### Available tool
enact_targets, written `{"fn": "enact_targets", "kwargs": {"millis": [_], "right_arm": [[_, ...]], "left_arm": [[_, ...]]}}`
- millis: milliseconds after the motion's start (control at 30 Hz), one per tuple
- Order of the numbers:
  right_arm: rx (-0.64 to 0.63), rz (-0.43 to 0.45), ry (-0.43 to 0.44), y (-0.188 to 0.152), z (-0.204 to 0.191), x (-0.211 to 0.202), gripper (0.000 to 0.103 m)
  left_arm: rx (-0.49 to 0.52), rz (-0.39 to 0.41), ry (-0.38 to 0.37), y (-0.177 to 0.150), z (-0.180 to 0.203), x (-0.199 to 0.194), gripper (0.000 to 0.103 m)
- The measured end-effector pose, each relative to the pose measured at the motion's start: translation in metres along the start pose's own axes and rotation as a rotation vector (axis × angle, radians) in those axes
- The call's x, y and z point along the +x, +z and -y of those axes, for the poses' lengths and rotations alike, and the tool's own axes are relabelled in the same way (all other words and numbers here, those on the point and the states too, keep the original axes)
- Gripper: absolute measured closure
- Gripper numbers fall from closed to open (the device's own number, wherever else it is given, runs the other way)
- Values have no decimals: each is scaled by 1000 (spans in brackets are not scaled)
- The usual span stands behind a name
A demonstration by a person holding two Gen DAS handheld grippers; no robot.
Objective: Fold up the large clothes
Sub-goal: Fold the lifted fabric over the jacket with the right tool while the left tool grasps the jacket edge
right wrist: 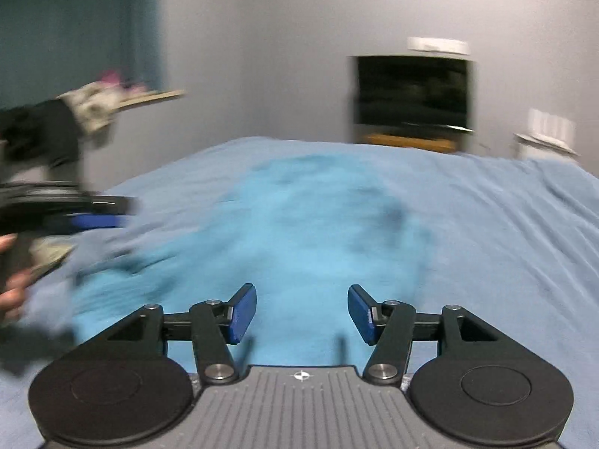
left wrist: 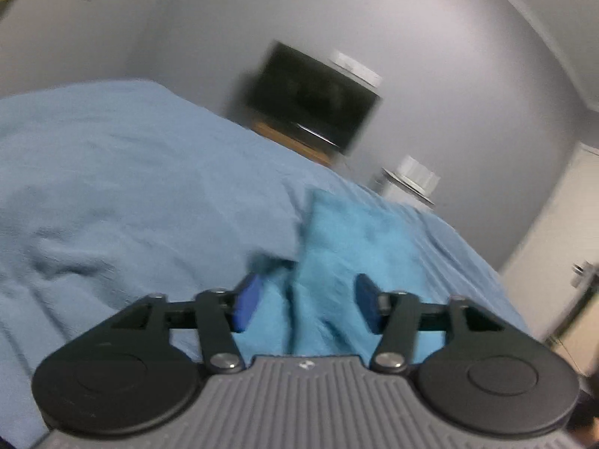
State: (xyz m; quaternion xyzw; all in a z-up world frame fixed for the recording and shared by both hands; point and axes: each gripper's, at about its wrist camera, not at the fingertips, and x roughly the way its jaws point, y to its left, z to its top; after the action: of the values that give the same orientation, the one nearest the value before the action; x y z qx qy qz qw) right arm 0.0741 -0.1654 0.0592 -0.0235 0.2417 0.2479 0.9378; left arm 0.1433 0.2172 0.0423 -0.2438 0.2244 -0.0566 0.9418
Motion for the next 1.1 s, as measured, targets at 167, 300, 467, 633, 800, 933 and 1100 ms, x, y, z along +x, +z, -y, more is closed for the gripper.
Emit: {"fn": "enact_targets", "kwargs": {"millis": [167, 300, 467, 633, 800, 933, 1100], "right_arm": [[166, -31, -39, -3, 24, 42, 28], [160, -79, -28, -1, 26, 80, 29], [148, -83, -90, 4, 40, 105, 28], [313, -72, -15, 18, 78, 139, 17], [494, -53, 45, 22, 123, 167, 15], [597, -27, 55, 23, 148, 198, 11], [783, -99, 192, 9, 175, 233, 5]], "left_arm": [[59, -225, 112, -14, 0, 32, 37], [103, -329, 125, -22, -1, 39, 39], [312, -434, 179, -43, 21, 41, 39], [275, -429, 158, -40, 16, 37, 38], [274, -422, 157, -41, 10, 48, 30], [235, -413, 149, -40, -1, 61, 25], [214, -421, 139, -40, -8, 64, 15]]}}
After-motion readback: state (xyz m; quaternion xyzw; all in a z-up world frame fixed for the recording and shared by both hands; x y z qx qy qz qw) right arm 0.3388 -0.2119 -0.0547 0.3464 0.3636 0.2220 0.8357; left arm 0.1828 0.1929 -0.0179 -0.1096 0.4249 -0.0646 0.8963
